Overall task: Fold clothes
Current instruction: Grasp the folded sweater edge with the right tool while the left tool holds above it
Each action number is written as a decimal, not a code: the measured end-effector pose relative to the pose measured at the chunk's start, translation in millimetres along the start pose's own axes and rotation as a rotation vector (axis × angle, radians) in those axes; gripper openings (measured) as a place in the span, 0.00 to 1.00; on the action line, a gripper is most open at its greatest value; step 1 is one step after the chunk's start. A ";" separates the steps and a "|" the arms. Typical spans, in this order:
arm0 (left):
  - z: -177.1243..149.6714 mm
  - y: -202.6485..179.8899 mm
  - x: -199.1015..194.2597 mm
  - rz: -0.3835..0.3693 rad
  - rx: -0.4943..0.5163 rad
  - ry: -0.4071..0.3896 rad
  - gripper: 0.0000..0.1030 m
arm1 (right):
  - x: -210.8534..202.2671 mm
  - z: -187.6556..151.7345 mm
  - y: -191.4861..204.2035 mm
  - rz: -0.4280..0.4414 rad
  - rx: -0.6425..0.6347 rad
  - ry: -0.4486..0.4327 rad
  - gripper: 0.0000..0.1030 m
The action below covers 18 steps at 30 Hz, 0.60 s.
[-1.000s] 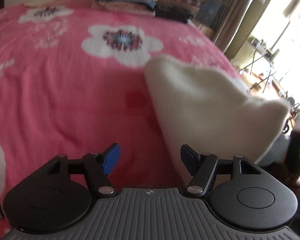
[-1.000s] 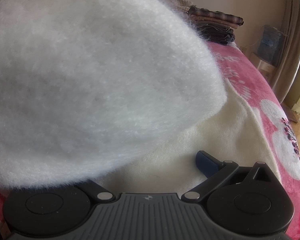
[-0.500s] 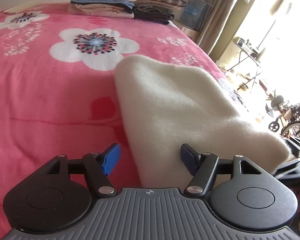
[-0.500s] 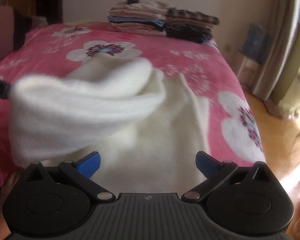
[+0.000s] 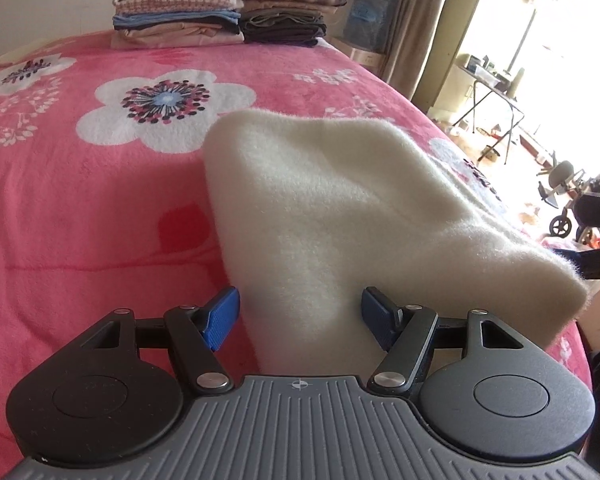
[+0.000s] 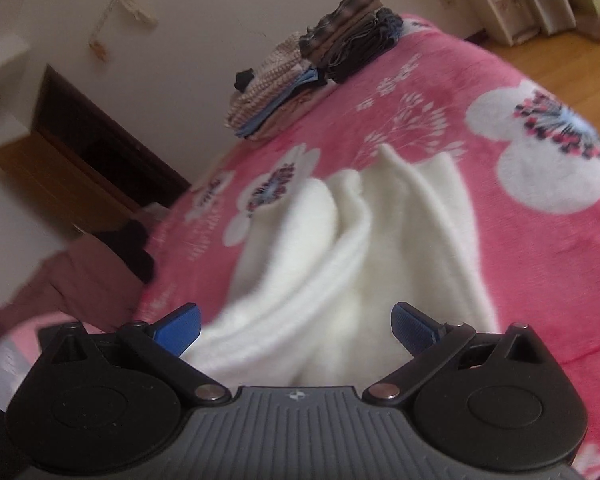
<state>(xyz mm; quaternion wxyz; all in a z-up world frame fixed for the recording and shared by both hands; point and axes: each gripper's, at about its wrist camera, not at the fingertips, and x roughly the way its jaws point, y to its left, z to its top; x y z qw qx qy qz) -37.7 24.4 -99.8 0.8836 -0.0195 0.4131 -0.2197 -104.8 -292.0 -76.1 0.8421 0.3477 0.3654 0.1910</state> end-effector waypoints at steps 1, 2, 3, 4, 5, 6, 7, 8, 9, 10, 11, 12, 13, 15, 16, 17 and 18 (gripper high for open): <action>0.0 0.1 0.0 -0.001 0.000 0.000 0.66 | 3.7 3.2 -4.2 0.003 0.029 0.010 1.00; 0.1 0.1 -0.1 -0.002 0.000 0.001 0.66 | 9.9 6.8 -7.6 -0.008 0.046 0.025 0.99; 0.1 0.2 -0.1 -0.003 0.000 0.001 0.66 | 16.4 10.4 -11.0 -0.020 0.062 0.039 0.98; 0.2 0.3 -0.1 -0.004 0.000 0.001 0.66 | 21.2 13.2 -13.6 -0.022 0.072 0.046 0.98; 0.1 0.4 0.0 -0.005 0.000 0.001 0.66 | 25.8 15.9 -16.1 -0.022 0.081 0.051 0.98; 0.1 0.5 0.2 -0.006 -0.001 0.001 0.66 | 29.5 17.9 -18.3 -0.023 0.091 0.055 0.96; 0.0 0.5 0.3 -0.007 -0.001 0.001 0.66 | 33.0 19.8 -20.6 -0.024 0.100 0.059 0.94; -0.4 0.4 0.4 -0.008 -0.003 0.001 0.66 | 36.6 21.7 -22.8 -0.025 0.109 0.063 0.89; -0.8 0.5 0.4 -0.009 -0.004 0.000 0.66 | 41.0 22.9 -23.7 -0.035 0.110 0.074 0.85; -1.3 0.6 0.3 -0.009 -0.006 -0.002 0.66 | 45.6 24.1 -24.6 -0.045 0.109 0.085 0.84; -1.3 0.8 0.4 -0.010 -0.009 -0.002 0.66 | 48.8 24.0 -26.6 -0.034 0.124 0.094 0.84; -1.4 1.0 0.4 -0.010 -0.011 -0.003 0.66 | 51.8 24.2 -27.5 -0.016 0.143 0.104 0.82; -1.5 1.2 0.5 -0.010 -0.014 -0.004 0.67 | 55.0 24.2 -28.2 0.004 0.166 0.116 0.82; -1.4 1.3 0.6 -0.011 -0.017 -0.006 0.67 | 62.1 23.9 -28.6 0.026 0.209 0.148 0.82; -1.3 1.2 0.8 -0.010 -0.019 -0.006 0.67 | 65.5 23.0 -28.0 0.029 0.222 0.163 0.82; -1.3 1.1 0.9 -0.010 -0.020 -0.007 0.67 | 68.8 22.0 -27.3 0.030 0.234 0.177 0.82; -1.3 1.3 1.2 -0.011 -0.021 -0.008 0.67 | 71.0 20.2 -26.2 0.037 0.242 0.188 0.82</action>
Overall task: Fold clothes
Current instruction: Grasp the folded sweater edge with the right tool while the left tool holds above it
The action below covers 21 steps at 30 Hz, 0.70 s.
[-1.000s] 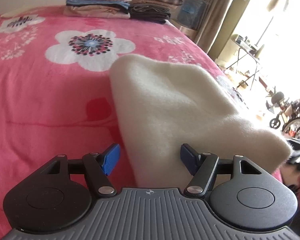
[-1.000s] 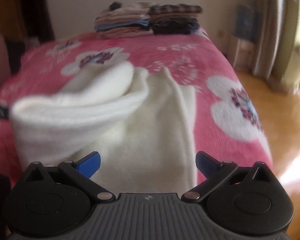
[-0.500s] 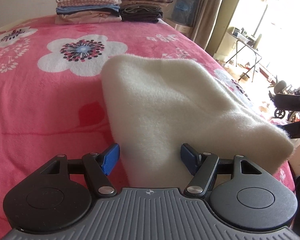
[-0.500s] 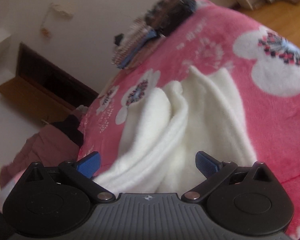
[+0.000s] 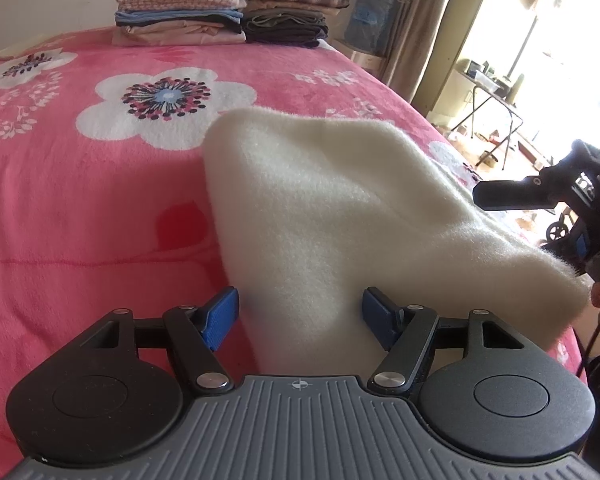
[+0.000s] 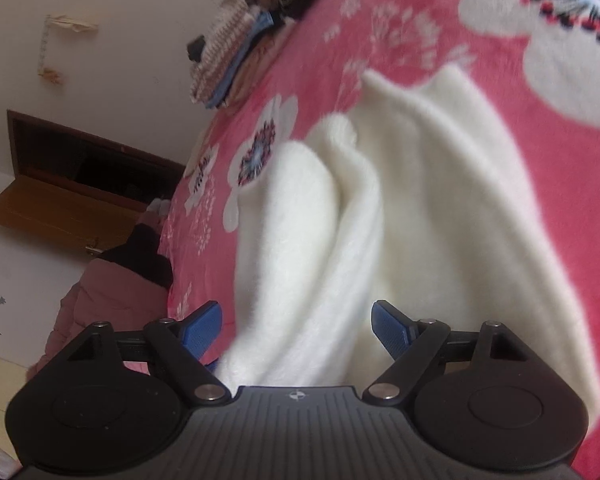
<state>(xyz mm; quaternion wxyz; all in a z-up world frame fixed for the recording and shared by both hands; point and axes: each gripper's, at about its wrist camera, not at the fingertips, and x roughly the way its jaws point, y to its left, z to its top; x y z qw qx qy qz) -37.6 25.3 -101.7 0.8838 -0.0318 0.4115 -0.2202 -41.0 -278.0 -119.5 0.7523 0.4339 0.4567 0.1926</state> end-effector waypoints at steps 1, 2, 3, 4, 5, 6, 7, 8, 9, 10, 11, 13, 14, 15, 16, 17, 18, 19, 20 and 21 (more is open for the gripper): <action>-0.2 0.2 0.3 -0.001 -0.002 -0.001 0.67 | 1.6 -1.8 2.2 0.009 0.003 0.011 0.82; -0.4 0.5 0.6 -0.002 -0.005 -0.003 0.67 | 3.2 -3.5 4.5 0.019 0.005 0.021 0.82; -0.5 0.7 0.8 -0.003 -0.006 -0.004 0.67 | 4.0 -4.8 7.7 0.025 0.003 0.025 0.82; -0.6 0.9 0.9 -0.004 -0.008 -0.005 0.67 | 4.3 -5.4 11.3 0.026 -0.003 0.026 0.82; -0.7 1.2 1.1 -0.005 -0.010 -0.007 0.67 | 5.7 -5.3 14.1 0.015 -0.013 0.029 0.82; -0.9 1.1 1.1 -0.006 -0.009 -0.008 0.67 | 7.2 -5.1 16.9 0.003 -0.023 0.033 0.82; -1.1 1.0 1.0 -0.007 -0.009 -0.009 0.67 | 8.7 -4.9 19.7 -0.009 -0.032 0.037 0.82; -1.3 0.8 1.0 -0.008 -0.009 -0.010 0.67 | 11.9 -4.5 22.9 -0.026 -0.048 0.045 0.82; -1.4 0.9 1.2 -0.009 -0.008 -0.010 0.67 | 15.3 -4.0 26.1 -0.044 -0.064 0.054 0.82; -1.5 0.9 1.4 -0.010 -0.008 -0.011 0.67 | 19.6 -4.0 29.7 -0.063 -0.087 0.061 0.82; -1.6 1.0 1.6 -0.011 -0.007 -0.011 0.67 | 24.3 -4.0 33.2 -0.081 -0.111 0.068 0.81; -1.8 1.2 2.0 -0.013 -0.006 -0.012 0.67 | 33.8 -3.6 39.3 -0.116 -0.152 0.081 0.79; -2.5 1.0 2.3 -0.013 -0.004 -0.014 0.67 | 37.8 -3.6 41.7 -0.132 -0.174 0.087 0.77; -2.9 0.8 2.5 -0.014 -0.003 -0.015 0.67 | 41.6 -3.6 44.2 -0.148 -0.196 0.093 0.76; -3.1 0.8 3.0 -0.013 -0.002 -0.014 0.68 | 45.4 -3.6 46.6 -0.164 -0.219 0.099 0.74; -3.3 0.8 3.6 -0.013 -0.001 -0.014 0.68 | 48.4 -4.0 49.1 -0.189 -0.248 0.105 0.68; -3.4 0.8 4.1 -0.012 0.000 -0.014 0.68 | 51.4 -4.3 51.6 -0.215 -0.279 0.112 0.58; -3.1 0.6 4.1 -0.013 0.001 -0.013 0.68 | 52.7 -5.5 54.9 -0.245 -0.314 0.114 0.52; -2.4 -0.5 3.7 -0.012 0.006 -0.013 0.68 | 50.9 -8.5 60.2 -0.264 -0.357 0.111 0.43; -1.7 -1.5 3.2 -0.011 0.010 -0.014 0.68 | 48.7 -11.7 65.8 -0.282 -0.402 0.107 0.37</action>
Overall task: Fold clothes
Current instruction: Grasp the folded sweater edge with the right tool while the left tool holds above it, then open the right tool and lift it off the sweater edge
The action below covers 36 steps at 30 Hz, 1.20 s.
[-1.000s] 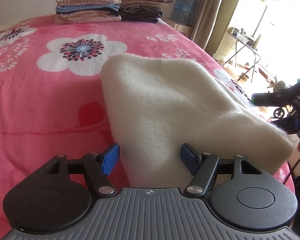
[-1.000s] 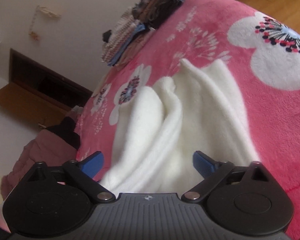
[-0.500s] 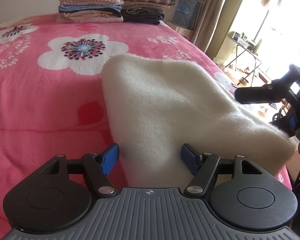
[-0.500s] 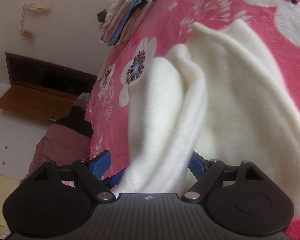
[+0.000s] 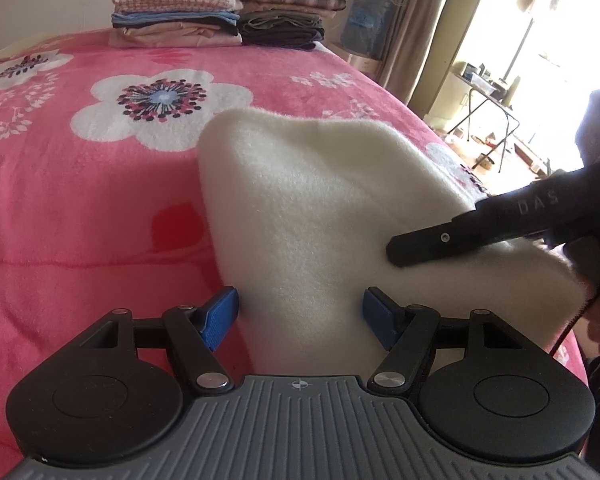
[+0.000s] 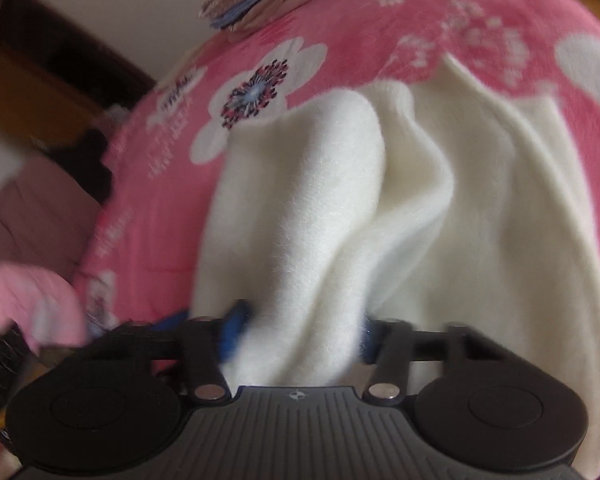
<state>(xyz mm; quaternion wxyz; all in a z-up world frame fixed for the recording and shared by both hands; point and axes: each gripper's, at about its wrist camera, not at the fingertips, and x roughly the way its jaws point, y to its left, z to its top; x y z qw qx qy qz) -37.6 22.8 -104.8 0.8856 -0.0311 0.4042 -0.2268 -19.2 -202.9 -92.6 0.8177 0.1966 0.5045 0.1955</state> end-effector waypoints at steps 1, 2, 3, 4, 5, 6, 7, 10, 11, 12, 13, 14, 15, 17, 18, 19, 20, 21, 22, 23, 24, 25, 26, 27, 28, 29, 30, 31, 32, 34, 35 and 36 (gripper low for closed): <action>0.7 -1.1 -0.5 0.001 0.004 0.000 0.68 | -3.8 -1.6 6.8 -0.018 -0.044 -0.009 0.35; 1.6 -2.5 -1.3 0.004 0.011 -0.002 0.68 | -8.4 -3.5 14.9 -0.037 -0.092 -0.022 0.32; 3.6 -3.9 -2.5 0.005 0.016 -0.005 0.68 | -11.8 -5.0 21.0 -0.050 -0.122 -0.036 0.31; 5.5 -5.3 -3.6 0.006 0.022 -0.008 0.68 | -15.1 -6.5 26.8 -0.062 -0.150 -0.050 0.30; 7.5 -6.8 -4.8 0.006 0.027 -0.011 0.68 | -18.5 -5.9 29.5 -0.063 -0.159 -0.065 0.29; 10.9 -8.7 -5.8 0.000 0.030 -0.017 0.68 | -21.9 -5.1 31.9 -0.063 -0.165 -0.080 0.28; 14.4 -10.5 -6.8 -0.006 0.034 -0.023 0.68 | -27.7 -4.7 32.5 -0.061 -0.169 -0.095 0.28; 25.1 -19.9 -6.7 -0.033 0.051 -0.038 0.68 | -43.5 0.5 32.5 -0.064 -0.185 -0.150 0.27; 28.0 -24.4 -4.4 -0.041 0.064 -0.040 0.68 | -49.5 1.5 30.4 -0.070 -0.189 -0.166 0.27; 29.6 -30.0 -1.1 -0.048 0.080 -0.038 0.68 | -54.9 1.4 26.0 -0.076 -0.188 -0.179 0.27; 31.2 -35.6 2.2 -0.055 0.096 -0.036 0.68 | -56.5 2.2 20.8 -0.085 -0.179 -0.190 0.27; 31.4 -41.6 6.3 -0.057 0.114 -0.030 0.68 | -59.0 0.5 12.9 -0.090 -0.162 -0.194 0.27; 30.6 -47.4 10.6 -0.057 0.137 -0.026 0.68 | -61.7 -1.6 4.6 -0.095 -0.144 -0.197 0.27; 26.7 -57.6 18.0 -0.044 0.191 -0.020 0.68 | -57.9 -4.6 -13.1 -0.099 -0.090 -0.184 0.27; 25.0 -62.0 20.2 -0.036 0.215 -0.020 0.68 | -57.1 -7.2 -20.8 -0.097 -0.069 -0.178 0.27; 24.1 -65.9 20.2 -0.028 0.238 -0.024 0.68 | -58.7 -8.9 -22.9 -0.094 -0.068 -0.185 0.27; 24.4 -68.2 18.0 -0.025 0.254 -0.031 0.68 | -60.6 -10.5 -24.4 -0.090 -0.070 -0.194 0.27; 26.1 -68.4 15.6 -0.028 0.255 -0.040 0.68 | -62.5 -12.0 -25.9 -0.087 -0.071 -0.203 0.27; 27.9 -68.5 13.3 -0.031 0.256 -0.047 0.68 | -66.2 -12.6 -21.4 -0.090 -0.098 -0.222 0.27; 30.2 -67.5 12.9 -0.038 0.245 -0.047 0.69 | -70.4 -13.9 -13.7 -0.098 -0.143 -0.247 0.27; 32.3 -66.4 12.7 -0.045 0.233 -0.045 0.70 | -73.6 -15.7 -8.1 -0.108 -0.186 -0.266 0.27; 33.1 -64.7 15.2 -0.050 0.218 -0.031 0.72 | -76.8 -17.5 -2.8 -0.119 -0.228 -0.283 0.27; 33.2 -64.3 19.7 -0.049 0.210 -0.012 0.72 | -77.2 -20.3 -2.3 -0.123 -0.246 -0.289 0.27; 32.9 -64.5 24.0 -0.045 0.207 0.005 0.72 | -73.8 -22.1 -9.2 -0.121 -0.229 -0.278 0.27; 30.6 -66.2 26.8 -0.041 0.215 0.012 0.72 | -70.0 -23.7 -16.9 -0.119 -0.208 -0.265 0.27; 28.1 -69.9 27.4 -0.037 0.238 0.009 0.72 | -63.2 -25.6 -33.7 -0.109 -0.161 -0.240 0.27; 25.6 -73.6 28.0 -0.034 0.261 0.006 0.73 | -57.2 -27.8 -50.1 -0.085 -0.099 -0.218 0.27; 24.0 -76.9 28.6 -0.026 0.281 0.001 0.74 | -55.3 -30.4 -64.5 -0.048 -0.036 -0.216 0.27; 22.4 -80.1 29.2 -0.019 0.300 -0.004 0.75 | -55.9 -31.3 -72.0 -0.017 -0.003 -0.221 0.27; 21.0 -80.8 30.5 -0.017 0.301 -0.003 0.78 | -57.2 -31.9 -80.1 0.018 0.024 -0.225 0.29; 21.1 -80.9 30.7 -0.017 0.299 -0.001 0.78 | -58.1 -31.0 -79.5 0.010 0.021 -0.217 0.36; 21.0 -81.2 30.6 -0.016 0.297 -0.002 0.79 | -59.0 -30.0 -78.8 0.001 0.018 -0.209 0.45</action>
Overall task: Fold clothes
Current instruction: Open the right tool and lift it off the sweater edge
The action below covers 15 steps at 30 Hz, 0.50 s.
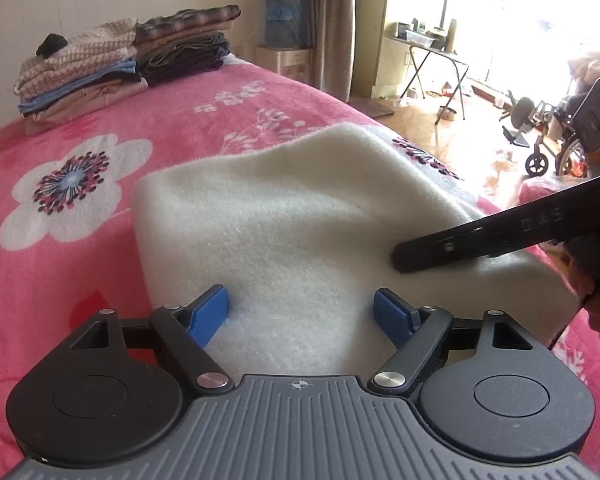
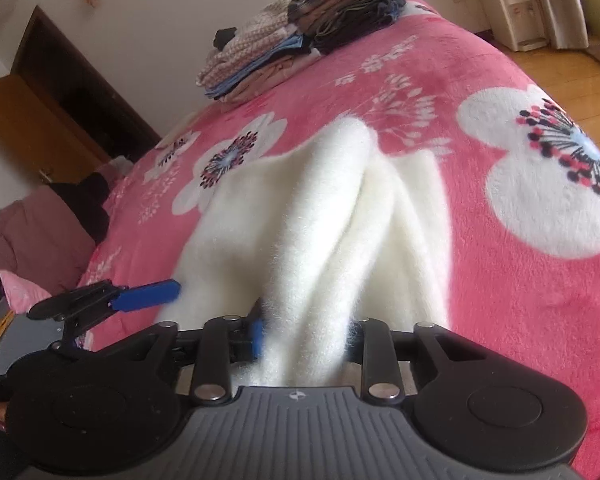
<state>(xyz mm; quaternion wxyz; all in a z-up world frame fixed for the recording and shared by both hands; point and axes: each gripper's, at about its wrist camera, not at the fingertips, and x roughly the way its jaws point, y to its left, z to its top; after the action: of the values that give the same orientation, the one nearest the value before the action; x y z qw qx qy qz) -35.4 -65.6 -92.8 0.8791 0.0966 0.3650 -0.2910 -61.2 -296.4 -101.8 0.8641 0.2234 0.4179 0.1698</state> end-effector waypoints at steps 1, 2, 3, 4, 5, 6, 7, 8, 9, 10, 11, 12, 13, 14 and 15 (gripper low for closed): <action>0.0 -0.3 -0.1 0.001 -0.002 -0.001 0.79 | -2.2 1.7 0.2 -0.008 0.001 0.004 0.47; -0.1 -0.5 -0.2 0.002 -0.004 -0.002 0.79 | -6.5 2.1 -1.6 -0.016 0.003 0.004 0.50; -0.1 -0.8 -0.3 0.003 -0.006 -0.003 0.79 | -11.0 2.4 -3.5 -0.025 0.004 0.002 0.57; -0.1 -1.0 -0.3 0.004 -0.009 -0.004 0.80 | -15.5 2.6 -5.5 -0.033 0.006 0.001 0.62; -0.2 -1.3 -0.4 0.005 -0.011 -0.005 0.80 | -20.0 2.8 -7.5 -0.042 0.008 0.000 0.68; -0.2 -1.6 -0.5 0.006 -0.013 -0.006 0.80 | -21.6 1.6 -13.0 -0.020 0.033 0.004 0.69; -0.3 -1.8 -0.6 0.007 -0.015 -0.007 0.80 | -22.7 0.1 -19.0 0.006 0.062 0.009 0.70; -0.3 -2.1 -0.7 0.008 -0.017 -0.008 0.80 | -23.9 -1.4 -25.0 0.031 0.091 0.015 0.74; -0.3 -2.3 -0.8 0.009 -0.019 -0.009 0.80 | -25.1 -2.9 -31.1 0.057 0.120 0.020 0.78; -0.3 -2.5 -0.8 0.010 -0.022 -0.010 0.80 | -25.4 -4.7 -39.3 0.093 0.170 0.012 0.80; 0.1 -1.6 -0.9 0.008 -0.026 -0.009 0.80 | -25.7 -6.5 -47.8 0.131 0.223 0.002 0.82; 0.4 -0.6 -1.0 0.006 -0.030 -0.009 0.80 | -25.9 -8.3 -56.5 0.179 0.285 -0.013 0.87; 0.8 0.3 -1.1 0.004 -0.035 -0.009 0.80 | -26.2 -10.2 -65.3 0.227 0.348 -0.029 0.90; 0.8 1.0 -1.3 0.001 -0.041 -0.010 0.80 | -26.5 -12.1 -74.1 0.276 0.410 -0.045 0.93; 0.8 1.7 -1.5 -0.001 -0.046 -0.011 0.80 | -27.1 -15.3 -81.5 0.320 0.465 -0.056 0.97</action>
<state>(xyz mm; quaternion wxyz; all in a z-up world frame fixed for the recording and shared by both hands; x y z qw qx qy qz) -34.8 -63.9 -91.3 0.8829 0.0744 0.3669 -0.2836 -80.8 -374.3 -135.8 0.7629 0.4835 0.3811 0.1974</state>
